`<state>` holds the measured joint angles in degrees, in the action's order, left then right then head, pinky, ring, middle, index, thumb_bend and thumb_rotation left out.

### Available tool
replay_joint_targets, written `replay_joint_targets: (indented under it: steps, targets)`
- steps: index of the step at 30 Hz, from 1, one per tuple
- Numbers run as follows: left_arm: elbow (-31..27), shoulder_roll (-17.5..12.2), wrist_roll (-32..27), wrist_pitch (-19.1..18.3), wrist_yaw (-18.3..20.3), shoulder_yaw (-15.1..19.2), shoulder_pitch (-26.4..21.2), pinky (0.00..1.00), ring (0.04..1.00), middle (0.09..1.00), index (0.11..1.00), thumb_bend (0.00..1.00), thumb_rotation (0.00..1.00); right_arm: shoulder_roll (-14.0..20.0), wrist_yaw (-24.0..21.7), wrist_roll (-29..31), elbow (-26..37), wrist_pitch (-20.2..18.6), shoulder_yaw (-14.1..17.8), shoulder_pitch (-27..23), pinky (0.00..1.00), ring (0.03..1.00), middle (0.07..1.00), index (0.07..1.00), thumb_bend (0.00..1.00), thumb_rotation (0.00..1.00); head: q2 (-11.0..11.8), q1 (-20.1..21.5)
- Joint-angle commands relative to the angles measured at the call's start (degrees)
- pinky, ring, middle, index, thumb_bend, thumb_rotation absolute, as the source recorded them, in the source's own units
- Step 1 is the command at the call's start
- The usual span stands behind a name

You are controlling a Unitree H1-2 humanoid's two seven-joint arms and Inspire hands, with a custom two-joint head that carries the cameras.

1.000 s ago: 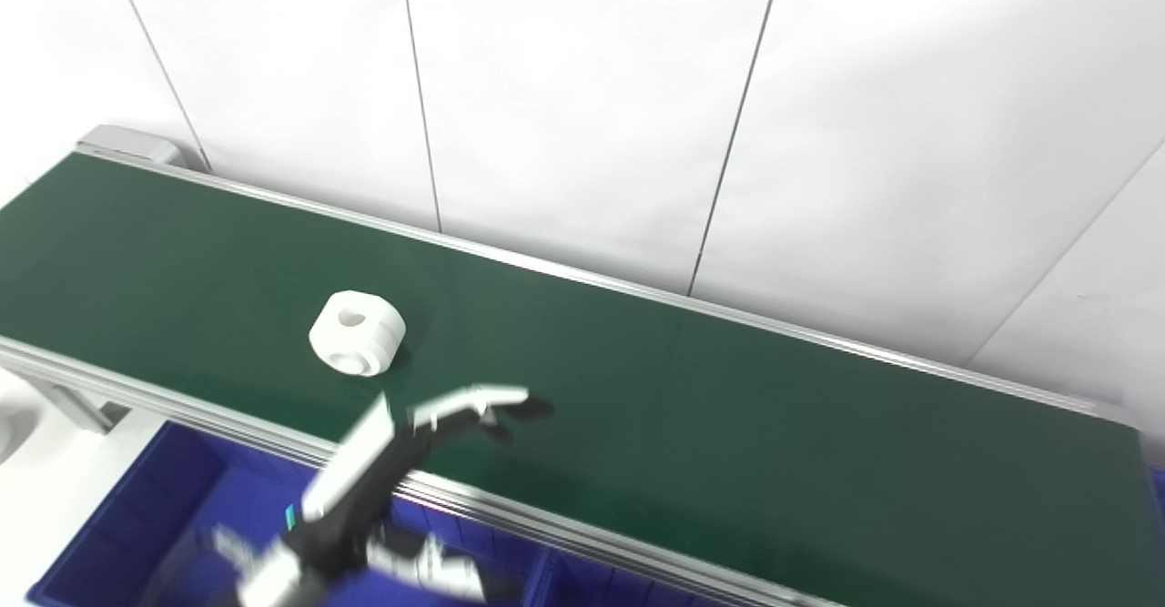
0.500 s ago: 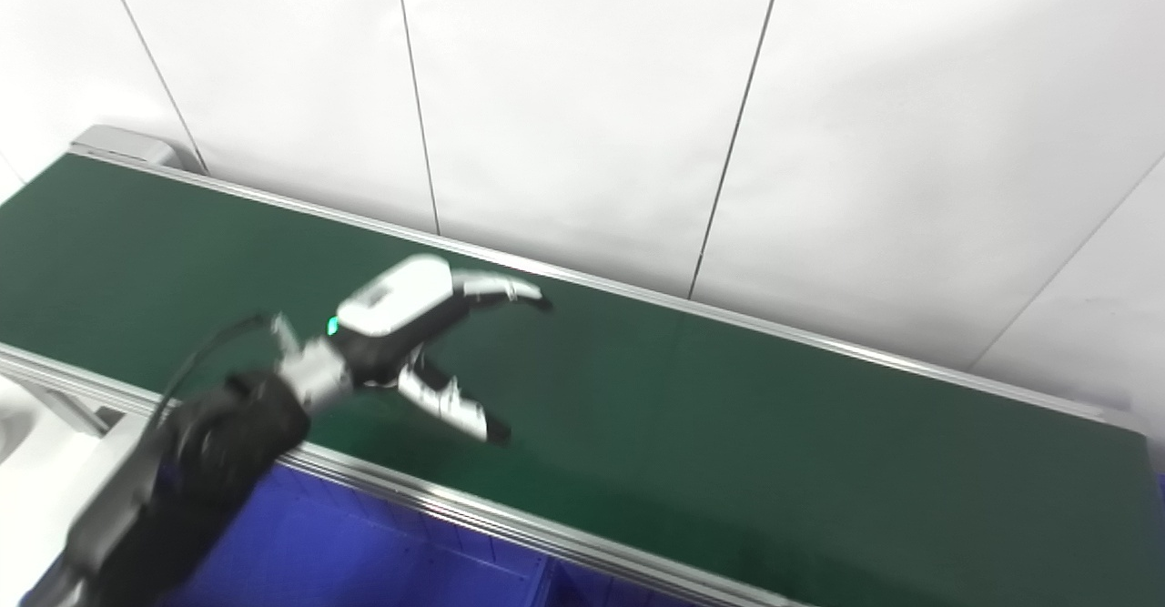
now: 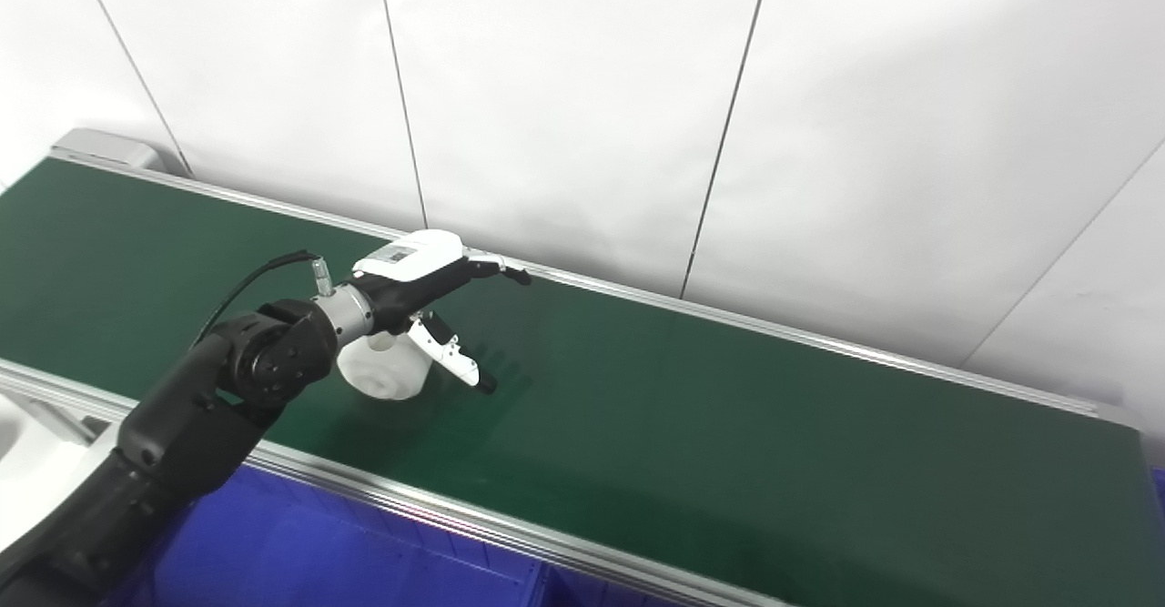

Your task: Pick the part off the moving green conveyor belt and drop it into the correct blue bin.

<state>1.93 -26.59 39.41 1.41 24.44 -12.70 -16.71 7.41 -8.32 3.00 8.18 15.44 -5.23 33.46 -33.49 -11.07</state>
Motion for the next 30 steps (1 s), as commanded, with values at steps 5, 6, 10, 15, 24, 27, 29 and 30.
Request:
replay_joint_targets:
  steps: [5, 6, 10, 15, 24, 27, 29, 30]
  targets:
    - [1.67, -2.79, 0.45, 0.51, -0.67, -0.98, -1.45, 0.94, 0.913, 0.889, 0.843, 0.85, 0.46, -0.04, -0.11, 0.13, 2.80, 1.29, -0.05, 1.06, 1.00, 1.000, 1.000, 1.000, 0.89, 1.00, -0.67, 0.14]
    - [1.97, -3.10, 0.44, 0.45, -0.47, -1.26, -1.26, 0.94, 0.915, 0.891, 0.839, 0.84, 0.45, -0.06, -0.11, 0.16, 2.90, 1.31, -0.06, 1.11, 1.00, 1.000, 1.000, 1.000, 0.88, 1.00, -0.67, 0.14]
    - [2.47, -4.17, 0.88, -0.58, 0.12, -2.21, -0.51, 0.91, 0.919, 0.894, 0.838, 0.86, 0.46, 0.04, -0.15, 0.03, 3.30, 1.24, -0.09, 1.27, 1.00, 1.000, 1.000, 1.000, 0.87, 1.00, -1.02, 0.23]
    - [1.67, -5.40, 0.84, -0.52, 0.86, -2.74, 0.60, 0.95, 0.924, 0.897, 0.847, 0.88, 0.50, 0.26, -0.42, 0.50, 3.41, 1.11, -0.05, 1.34, 1.00, 1.000, 1.000, 1.000, 0.88, 1.00, -1.36, 0.28]
    - [3.95, -6.18, 3.83, 0.74, -1.99, -4.98, 1.21, 0.93, 0.923, 0.903, 0.843, 0.89, 0.48, 0.46, -0.73, 1.17, 3.96, 0.73, -0.16, 1.55, 1.00, 0.989, 1.000, 1.000, 0.86, 1.00, -1.94, 0.55]
    - [4.64, -6.31, 6.60, 1.40, -4.40, -5.96, 1.27, 0.90, 0.900, 0.884, 0.832, 0.89, 0.41, 0.35, -0.55, 0.91, 4.08, 0.71, -0.16, 1.66, 1.00, 0.982, 1.000, 1.000, 0.87, 1.00, -2.07, 0.65]
    - [5.43, -6.28, 8.51, 1.58, -6.21, -6.58, 1.17, 0.89, 0.891, 0.876, 0.829, 0.89, 0.37, 0.29, -0.40, 0.58, 4.24, 0.65, -0.14, 1.77, 1.00, 0.979, 1.000, 1.000, 0.87, 1.00, -2.18, 0.60]
    - [5.76, -6.10, 9.14, 1.30, -6.93, -6.70, 1.14, 0.87, 0.882, 0.868, 0.825, 0.88, 0.33, 0.25, -0.35, 0.51, 4.34, 0.59, -0.14, 1.82, 1.00, 0.977, 1.000, 1.000, 0.87, 1.00, -2.22, 0.59]
